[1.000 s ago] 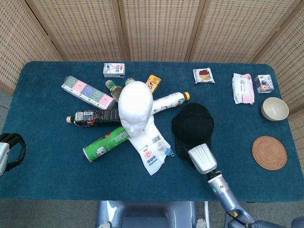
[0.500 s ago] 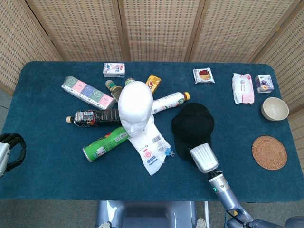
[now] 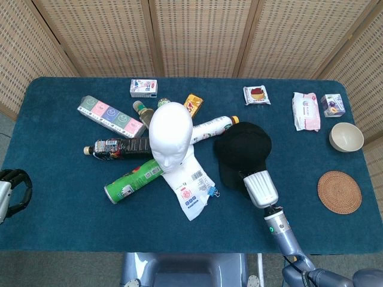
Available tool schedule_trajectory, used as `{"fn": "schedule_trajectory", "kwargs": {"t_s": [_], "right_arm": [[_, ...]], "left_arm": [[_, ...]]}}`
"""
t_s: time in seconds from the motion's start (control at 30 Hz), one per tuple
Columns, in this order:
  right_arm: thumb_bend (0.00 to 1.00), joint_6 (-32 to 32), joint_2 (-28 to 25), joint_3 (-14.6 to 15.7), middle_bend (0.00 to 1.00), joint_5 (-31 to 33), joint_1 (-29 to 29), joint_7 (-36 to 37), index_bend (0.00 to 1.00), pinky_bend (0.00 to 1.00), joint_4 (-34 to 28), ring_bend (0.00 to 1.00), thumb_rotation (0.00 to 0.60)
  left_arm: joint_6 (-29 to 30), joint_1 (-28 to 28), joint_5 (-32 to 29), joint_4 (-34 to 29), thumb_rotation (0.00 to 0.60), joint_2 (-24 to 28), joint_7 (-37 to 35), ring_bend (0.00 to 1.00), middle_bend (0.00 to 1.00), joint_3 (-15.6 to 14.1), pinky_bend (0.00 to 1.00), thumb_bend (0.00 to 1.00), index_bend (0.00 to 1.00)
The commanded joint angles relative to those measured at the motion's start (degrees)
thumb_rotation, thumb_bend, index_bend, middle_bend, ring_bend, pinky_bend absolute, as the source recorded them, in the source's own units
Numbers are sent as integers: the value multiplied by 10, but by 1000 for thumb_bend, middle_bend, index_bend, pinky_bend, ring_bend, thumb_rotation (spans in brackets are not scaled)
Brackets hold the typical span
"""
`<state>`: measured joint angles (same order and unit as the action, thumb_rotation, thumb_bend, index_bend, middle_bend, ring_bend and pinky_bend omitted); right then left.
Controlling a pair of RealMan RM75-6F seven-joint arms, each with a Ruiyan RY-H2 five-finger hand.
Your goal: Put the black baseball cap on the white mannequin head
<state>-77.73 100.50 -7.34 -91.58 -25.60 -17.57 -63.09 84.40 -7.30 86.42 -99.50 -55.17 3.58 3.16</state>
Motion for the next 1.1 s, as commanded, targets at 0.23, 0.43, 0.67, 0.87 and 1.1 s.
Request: {"fn": "schedule_trajectory", "kwargs": {"t_s": [0.23,0.43,0.67,0.87,1.1], "right_arm": [[106,9,-11,-39,551,20,-33,2,433,796,-2,675,600],[151,35,5,-64,495,52,-58,-1,398,725,28,635,600],[194,61,26,-78,413,84,-78,-9,358,645,64,541,600],[229,68,43,-95,356,109,-93,-20,339,616,92,466,600],[266,81,57,-109,427,131,-115,-15,432,729,131,544,600]], "left_arm": [[0,3,-4,2,600,2,-4,347,424,-1,363,310,580],[1,6,-7,2,600,3,-8,347,424,-2,363,311,580],[2,9,-8,3,600,4,-12,347,424,-4,364,311,579],[4,12,-10,5,600,5,-18,347,425,-5,363,312,580],[9,17,-8,5,600,10,-27,347,424,-6,364,311,580]]}}
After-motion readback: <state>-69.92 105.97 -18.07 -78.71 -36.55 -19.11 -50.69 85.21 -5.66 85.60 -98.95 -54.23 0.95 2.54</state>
